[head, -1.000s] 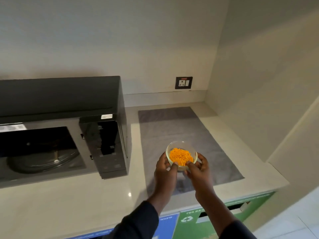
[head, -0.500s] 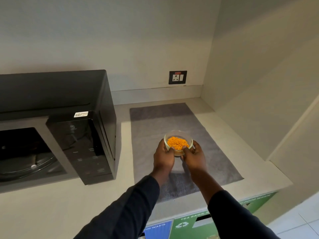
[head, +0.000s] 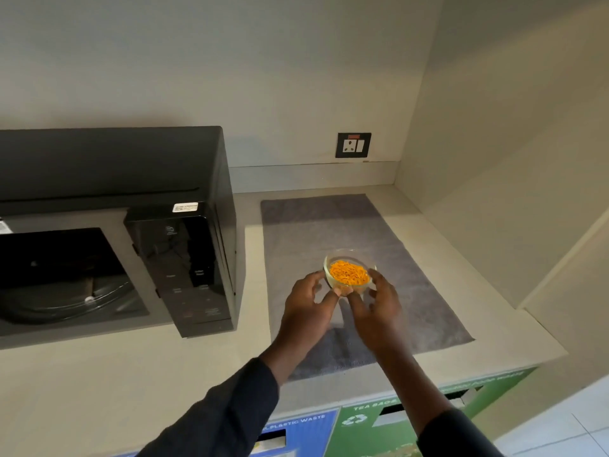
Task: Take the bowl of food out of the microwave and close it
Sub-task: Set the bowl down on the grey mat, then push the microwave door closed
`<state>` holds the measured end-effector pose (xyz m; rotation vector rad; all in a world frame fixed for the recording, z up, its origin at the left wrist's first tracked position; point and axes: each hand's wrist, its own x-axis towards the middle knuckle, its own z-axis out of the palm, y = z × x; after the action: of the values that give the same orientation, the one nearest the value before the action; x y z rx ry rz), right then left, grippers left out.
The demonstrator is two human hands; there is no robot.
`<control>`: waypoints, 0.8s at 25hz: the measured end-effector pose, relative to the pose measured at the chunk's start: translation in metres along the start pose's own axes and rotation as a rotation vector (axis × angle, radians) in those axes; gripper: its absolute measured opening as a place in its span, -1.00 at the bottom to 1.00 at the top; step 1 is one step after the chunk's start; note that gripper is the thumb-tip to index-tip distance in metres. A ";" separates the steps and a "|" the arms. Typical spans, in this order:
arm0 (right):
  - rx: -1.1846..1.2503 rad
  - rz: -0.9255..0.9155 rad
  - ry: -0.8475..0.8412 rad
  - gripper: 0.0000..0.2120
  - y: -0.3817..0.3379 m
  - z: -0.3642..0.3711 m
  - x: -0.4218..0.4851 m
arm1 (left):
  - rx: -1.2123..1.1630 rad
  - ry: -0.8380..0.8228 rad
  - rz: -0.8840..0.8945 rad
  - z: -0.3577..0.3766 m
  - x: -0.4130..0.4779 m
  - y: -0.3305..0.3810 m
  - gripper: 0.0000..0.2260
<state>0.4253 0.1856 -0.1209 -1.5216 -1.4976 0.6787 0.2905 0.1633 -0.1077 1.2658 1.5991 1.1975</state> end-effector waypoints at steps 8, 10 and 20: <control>-0.004 -0.544 -0.159 -0.52 -0.137 0.017 -0.073 | 0.235 -0.001 0.362 -0.176 -0.087 0.074 -0.81; -0.056 -0.670 -0.205 -0.47 -0.181 0.036 -0.081 | 0.376 0.065 0.409 -0.223 -0.098 0.097 -0.81; -0.596 -0.730 -0.211 -0.21 -0.246 0.131 -0.095 | 1.172 0.306 0.053 -0.451 -0.153 0.104 -0.44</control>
<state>0.1779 0.0945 0.0110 -1.1671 -2.3743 -0.0596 -0.0710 -0.0739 0.1174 1.8467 2.6672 0.3959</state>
